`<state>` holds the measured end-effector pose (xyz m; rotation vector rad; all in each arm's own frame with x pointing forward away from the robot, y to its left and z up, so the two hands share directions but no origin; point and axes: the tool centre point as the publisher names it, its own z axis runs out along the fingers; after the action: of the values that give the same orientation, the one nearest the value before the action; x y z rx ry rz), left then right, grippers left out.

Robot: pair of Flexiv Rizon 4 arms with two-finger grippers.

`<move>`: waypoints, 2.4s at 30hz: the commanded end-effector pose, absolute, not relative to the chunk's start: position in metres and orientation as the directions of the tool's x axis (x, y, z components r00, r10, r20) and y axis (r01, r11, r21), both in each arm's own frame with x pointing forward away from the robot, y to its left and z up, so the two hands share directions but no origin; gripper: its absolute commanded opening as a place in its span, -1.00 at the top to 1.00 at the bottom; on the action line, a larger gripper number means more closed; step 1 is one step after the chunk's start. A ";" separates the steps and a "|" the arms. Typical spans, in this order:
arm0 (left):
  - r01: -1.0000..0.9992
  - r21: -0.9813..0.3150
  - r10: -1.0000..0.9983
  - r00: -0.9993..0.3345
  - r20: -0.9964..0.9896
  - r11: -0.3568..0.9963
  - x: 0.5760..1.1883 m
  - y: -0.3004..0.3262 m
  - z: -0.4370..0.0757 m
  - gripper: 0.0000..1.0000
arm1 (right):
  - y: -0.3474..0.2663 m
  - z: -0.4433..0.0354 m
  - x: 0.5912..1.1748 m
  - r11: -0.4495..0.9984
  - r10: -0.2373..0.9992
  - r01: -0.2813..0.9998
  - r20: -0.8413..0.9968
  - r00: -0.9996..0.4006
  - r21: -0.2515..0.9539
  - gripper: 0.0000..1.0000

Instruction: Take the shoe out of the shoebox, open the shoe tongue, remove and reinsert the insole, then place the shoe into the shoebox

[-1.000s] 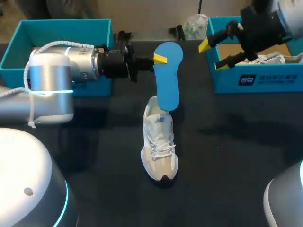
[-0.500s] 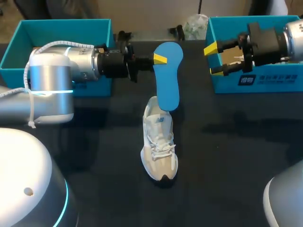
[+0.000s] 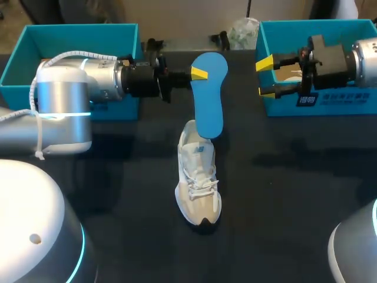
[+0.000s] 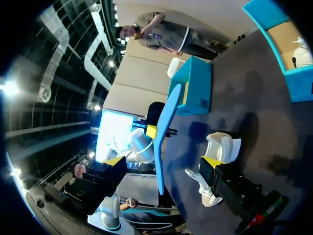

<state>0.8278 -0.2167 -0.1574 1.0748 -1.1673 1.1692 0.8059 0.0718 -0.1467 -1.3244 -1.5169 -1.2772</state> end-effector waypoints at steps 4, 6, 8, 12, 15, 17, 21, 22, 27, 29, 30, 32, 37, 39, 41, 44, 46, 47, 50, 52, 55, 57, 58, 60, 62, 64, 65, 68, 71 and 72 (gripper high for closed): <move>-0.989 -0.108 0.127 -0.095 0.987 0.101 0.833 -0.212 -0.156 1.00 | 0.073 -0.146 0.807 -0.027 0.246 0.978 0.950 -0.192 0.205 -1.00; -0.979 -0.191 0.145 -0.179 0.973 0.077 0.838 -0.211 -0.154 1.00 | 0.073 -0.146 0.807 -0.027 0.246 0.978 0.950 -0.192 0.205 -1.00; -0.966 -0.252 0.210 -0.236 0.949 0.057 0.841 -0.210 -0.148 1.00 | 0.073 -0.146 0.807 -0.027 0.246 0.978 0.950 -0.192 0.205 -1.00; -0.868 -0.496 0.215 -0.481 0.850 0.020 0.847 -0.210 -0.142 1.00 | 0.073 -0.146 0.807 -0.027 0.246 0.978 0.950 -0.192 0.205 -1.00; -0.766 -0.643 0.202 -0.629 0.751 0.006 0.851 -0.209 -0.138 1.00 | 0.073 -0.146 0.807 -0.027 0.246 0.978 0.950 -0.192 0.205 -1.00; -0.641 -0.768 0.156 -0.758 0.634 0.003 0.851 -0.208 -0.137 1.00 | 0.073 -0.146 0.807 -0.027 0.246 0.978 0.950 -0.192 0.205 -1.00; -0.351 -0.936 0.078 -0.933 0.352 0.020 0.849 -0.206 -0.131 1.00 | 0.073 -0.146 0.807 -0.027 0.246 0.978 0.950 -0.192 0.205 -1.00; -0.267 -0.963 0.070 -0.961 0.268 0.027 0.848 -0.205 -0.130 1.00 | 0.073 -0.146 0.807 -0.027 0.246 0.978 0.950 -0.192 0.205 -1.00; 0.135 -0.985 -0.003 -0.991 -0.136 0.106 0.847 -0.201 -0.124 1.00 | 0.073 -0.146 0.807 -0.027 0.246 0.978 0.950 -0.192 0.205 -1.00; 0.206 -0.973 -0.018 -0.978 -0.209 0.104 0.847 -0.199 -0.123 1.00 | 0.073 -0.146 0.807 -0.027 0.246 0.978 0.950 -0.192 0.205 -1.00; 0.248 -0.964 -0.016 -0.968 -0.251 0.099 0.849 -0.198 -0.122 1.00 | 0.073 -0.146 0.807 -0.027 0.246 0.978 0.950 -0.192 0.205 -1.00; 0.298 -0.950 -0.024 -0.953 -0.301 0.093 0.851 -0.197 -0.120 1.00 | 0.073 -0.146 0.807 -0.027 0.246 0.978 0.950 -0.192 0.205 -1.00; 0.370 -0.927 -0.002 -0.929 -0.371 0.057 0.853 -0.199 -0.118 1.00 | 0.073 -0.146 0.807 -0.027 0.246 0.978 0.950 -0.192 0.205 -1.00; 0.361 -0.932 0.005 -0.933 -0.361 0.043 0.855 -0.201 -0.119 1.00 | 0.073 -0.146 0.807 -0.027 0.246 0.978 0.950 -0.192 0.205 -1.00; 0.361 -0.932 0.005 -0.933 -0.361 0.043 0.855 -0.201 -0.119 1.00 | 0.073 -0.146 0.807 -0.027 0.246 0.978 0.950 -0.192 0.205 -1.00; 0.361 -0.932 0.005 -0.933 -0.361 0.043 0.855 -0.201 -0.119 1.00 | 0.073 -0.146 0.807 -0.027 0.246 0.978 0.950 -0.192 0.205 -1.00; 0.361 -0.932 0.005 -0.933 -0.361 0.043 0.855 -0.201 -0.119 1.00 | 0.073 -0.146 0.807 -0.027 0.246 0.978 0.950 -0.192 0.205 -1.00; 0.361 -0.932 0.005 -0.933 -0.361 0.043 0.855 -0.201 -0.119 1.00 | 0.073 -0.146 0.807 -0.027 0.246 0.978 0.950 -0.192 0.205 -1.00; 0.361 -0.932 0.005 -0.933 -0.361 0.043 0.855 -0.201 -0.119 1.00 | 0.073 -0.146 0.807 -0.027 0.246 0.978 0.950 -0.192 0.205 -1.00; 0.361 -0.932 0.005 -0.933 -0.361 0.043 0.855 -0.201 -0.119 1.00 | 0.073 -0.146 0.807 -0.027 0.246 0.978 0.950 -0.192 0.205 -1.00; 0.361 -0.932 0.005 -0.933 -0.361 0.043 0.855 -0.201 -0.119 1.00 | 0.073 -0.146 0.807 -0.027 0.246 0.978 0.950 -0.192 0.205 -1.00; 0.361 -0.932 0.005 -0.933 -0.361 0.043 0.855 -0.201 -0.119 1.00 | 0.073 -0.146 0.807 -0.027 0.246 0.978 0.950 -0.192 0.205 -1.00; 0.361 -0.932 0.005 -0.933 -0.361 0.043 0.855 -0.201 -0.119 1.00 | 0.073 -0.146 0.807 -0.027 0.246 0.978 0.950 -0.192 0.205 -1.00; 0.361 -0.932 0.005 -0.933 -0.361 0.043 0.855 -0.201 -0.119 1.00 | 0.073 -0.146 0.807 -0.027 0.246 0.978 0.950 -0.192 0.205 -1.00; 0.429 -0.903 0.013 -0.903 -0.429 0.017 0.855 -0.201 -0.119 1.00 | 0.073 -0.146 0.807 -0.027 0.246 0.978 0.950 -0.192 0.205 -1.00; 0.504 -0.863 0.021 -0.863 -0.504 -0.003 0.855 -0.203 -0.121 1.00 | 0.073 -0.146 0.807 -0.027 0.246 0.978 0.950 -0.192 0.205 -1.00; 0.516 -0.857 0.025 -0.856 -0.516 -0.004 0.855 -0.203 -0.122 1.00 | 0.073 -0.146 0.807 -0.027 0.246 0.978 0.950 -0.192 0.205 -1.00; 0.590 -0.807 0.016 -0.807 -0.591 -0.030 0.856 -0.204 -0.125 1.00 | 0.073 -0.146 0.807 -0.027 0.246 0.978 0.950 -0.192 0.205 -1.00; 0.661 -0.750 0.026 -0.749 -0.662 -0.026 0.859 -0.204 -0.129 1.00 | 0.073 -0.146 0.807 -0.027 0.246 0.978 0.950 -0.192 0.205 -1.00; 0.679 -0.733 0.025 -0.733 -0.680 -0.026 0.859 -0.204 -0.130 1.00 | 0.073 -0.146 0.807 -0.027 0.246 0.978 0.950 -0.192 0.205 -1.00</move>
<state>0.8557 -0.2032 -0.1250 -0.9162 -2.4599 2.4657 0.8077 0.0721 -0.1461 -1.3244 -1.5186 -1.2730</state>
